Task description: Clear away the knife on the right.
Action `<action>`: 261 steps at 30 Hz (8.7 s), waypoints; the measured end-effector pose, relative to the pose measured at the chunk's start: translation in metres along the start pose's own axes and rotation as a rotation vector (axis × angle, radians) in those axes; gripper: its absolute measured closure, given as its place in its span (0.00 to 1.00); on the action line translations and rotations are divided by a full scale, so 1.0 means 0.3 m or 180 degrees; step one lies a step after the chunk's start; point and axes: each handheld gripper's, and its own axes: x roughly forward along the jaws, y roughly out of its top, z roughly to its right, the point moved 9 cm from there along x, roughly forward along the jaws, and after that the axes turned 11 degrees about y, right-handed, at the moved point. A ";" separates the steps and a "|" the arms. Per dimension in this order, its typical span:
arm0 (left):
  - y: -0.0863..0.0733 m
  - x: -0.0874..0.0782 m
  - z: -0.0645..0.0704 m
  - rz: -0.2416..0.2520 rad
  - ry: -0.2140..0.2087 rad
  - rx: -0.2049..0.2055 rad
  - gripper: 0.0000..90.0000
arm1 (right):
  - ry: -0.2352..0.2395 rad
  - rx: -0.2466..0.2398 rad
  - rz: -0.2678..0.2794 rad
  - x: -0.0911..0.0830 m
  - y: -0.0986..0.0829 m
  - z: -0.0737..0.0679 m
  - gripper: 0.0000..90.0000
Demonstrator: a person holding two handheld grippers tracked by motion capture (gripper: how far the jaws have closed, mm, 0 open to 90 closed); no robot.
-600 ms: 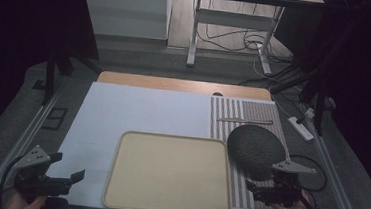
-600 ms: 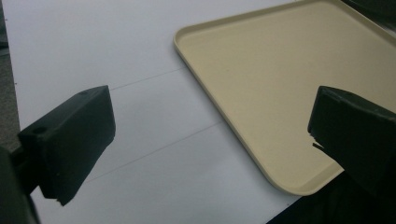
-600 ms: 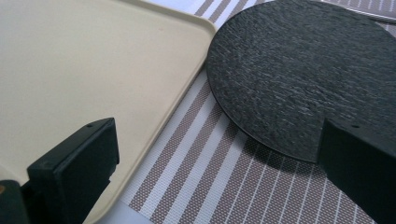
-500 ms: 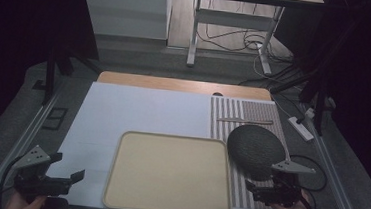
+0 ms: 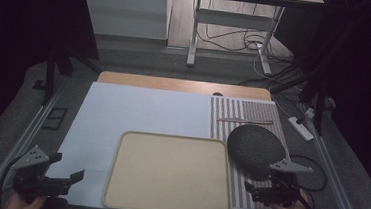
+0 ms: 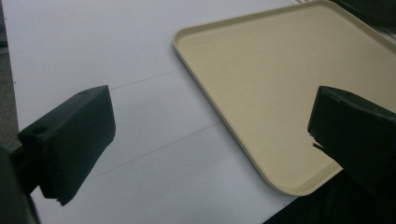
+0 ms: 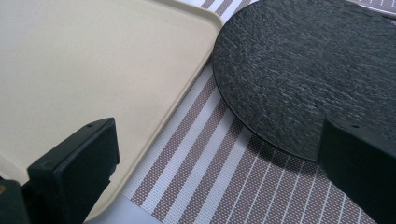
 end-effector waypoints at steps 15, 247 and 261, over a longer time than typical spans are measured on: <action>-0.003 0.005 0.003 -0.0044 -0.0024 0.0028 0.02 | -0.0049 -0.0117 -0.0037 0.014 0.014 -0.005 0.00; -0.006 0.018 0.012 -0.0145 -0.0006 0.0118 0.03 | -0.0016 0.0150 -0.0697 0.354 0.372 0.641 0.89; -0.006 0.019 0.013 -0.0150 -0.0001 0.0136 0.03 | 0.0236 -0.0105 -0.0781 0.372 0.336 0.459 0.89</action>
